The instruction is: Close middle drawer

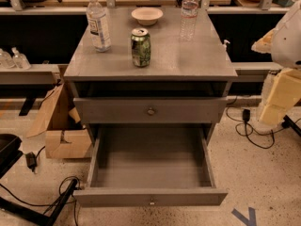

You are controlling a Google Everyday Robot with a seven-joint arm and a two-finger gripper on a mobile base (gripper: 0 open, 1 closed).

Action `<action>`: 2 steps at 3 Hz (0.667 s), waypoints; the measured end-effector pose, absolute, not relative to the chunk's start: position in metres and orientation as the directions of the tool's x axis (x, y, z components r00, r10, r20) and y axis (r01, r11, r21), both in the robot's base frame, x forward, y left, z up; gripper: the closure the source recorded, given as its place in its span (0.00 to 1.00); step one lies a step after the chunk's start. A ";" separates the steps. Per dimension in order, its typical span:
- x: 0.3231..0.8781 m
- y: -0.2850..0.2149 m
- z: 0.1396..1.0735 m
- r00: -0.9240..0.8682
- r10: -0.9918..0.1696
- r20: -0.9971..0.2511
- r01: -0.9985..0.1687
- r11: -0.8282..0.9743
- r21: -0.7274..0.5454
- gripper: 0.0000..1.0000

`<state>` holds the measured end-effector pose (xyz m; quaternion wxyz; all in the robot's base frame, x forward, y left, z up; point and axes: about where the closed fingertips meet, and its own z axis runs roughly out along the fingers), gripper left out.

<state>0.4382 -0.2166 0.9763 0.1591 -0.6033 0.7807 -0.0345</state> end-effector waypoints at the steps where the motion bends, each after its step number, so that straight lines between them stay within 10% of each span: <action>1: 0.439 -0.216 0.978 -0.221 -0.954 -0.203 -0.929 0.269 -0.255 0.00; 2: 0.444 -0.214 0.949 -0.230 -0.945 -0.232 -0.925 0.286 -0.249 0.00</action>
Offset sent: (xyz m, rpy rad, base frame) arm 0.0196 0.0044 -0.1017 0.0962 -0.0001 -0.0363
